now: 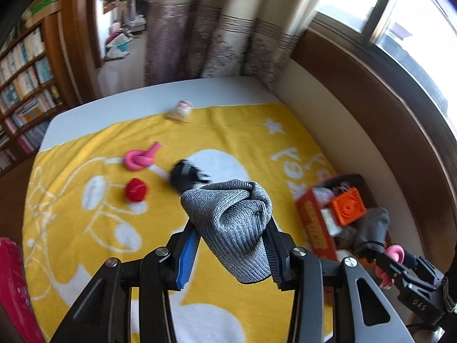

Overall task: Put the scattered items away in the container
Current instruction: 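Carry the grey sock and the pink knotted tube over the tin tray, then lower the grey sock into the tray and open the left gripper while the right releases the pink tube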

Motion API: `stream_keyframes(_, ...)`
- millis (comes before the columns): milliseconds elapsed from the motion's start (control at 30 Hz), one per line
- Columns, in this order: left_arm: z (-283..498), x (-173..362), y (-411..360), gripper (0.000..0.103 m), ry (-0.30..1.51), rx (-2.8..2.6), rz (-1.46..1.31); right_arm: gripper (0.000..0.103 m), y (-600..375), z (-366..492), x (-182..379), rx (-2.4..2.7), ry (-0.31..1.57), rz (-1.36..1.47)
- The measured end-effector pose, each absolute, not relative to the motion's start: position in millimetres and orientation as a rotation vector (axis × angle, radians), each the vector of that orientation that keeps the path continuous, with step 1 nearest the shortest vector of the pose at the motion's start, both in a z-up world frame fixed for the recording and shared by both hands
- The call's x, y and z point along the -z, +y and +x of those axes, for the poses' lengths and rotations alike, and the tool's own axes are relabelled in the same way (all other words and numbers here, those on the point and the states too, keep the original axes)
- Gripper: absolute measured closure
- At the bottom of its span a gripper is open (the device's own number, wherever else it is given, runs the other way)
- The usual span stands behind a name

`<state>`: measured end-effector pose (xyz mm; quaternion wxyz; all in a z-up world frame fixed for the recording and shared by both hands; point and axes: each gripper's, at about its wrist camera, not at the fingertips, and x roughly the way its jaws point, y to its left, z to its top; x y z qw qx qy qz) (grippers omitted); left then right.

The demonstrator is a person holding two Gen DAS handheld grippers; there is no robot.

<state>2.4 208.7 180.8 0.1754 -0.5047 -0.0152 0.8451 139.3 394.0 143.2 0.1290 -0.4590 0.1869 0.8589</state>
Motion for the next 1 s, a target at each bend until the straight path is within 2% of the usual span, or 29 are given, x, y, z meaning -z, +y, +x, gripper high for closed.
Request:
stream_keyframes(433,33.6,-182.2,339.5,0.058,0.055,-2.139,-1.351,0.038,432.9,203.1,-147.2,-2.409,0.599,-1.291)
stream_keyframes(667,51.3,-164.4,412.7,0.058,0.264,-1.996,-1.302,0.038,452.0,219.8,-151.7,-2.391,0.623,-1.245)
stream_keyframes(767,51.4,-152.1,431.0,0.053,0.341,-1.975,-1.298,0.038,455.6,219.1,-150.3,-2.393,0.635,-1.246)
stream_keyframes(1000,31.0,-143.0,421.9,0.053,0.251,-1.958,-1.376,0.038,453.5,209.1,-144.9,-2.443,0.636,-1.282)
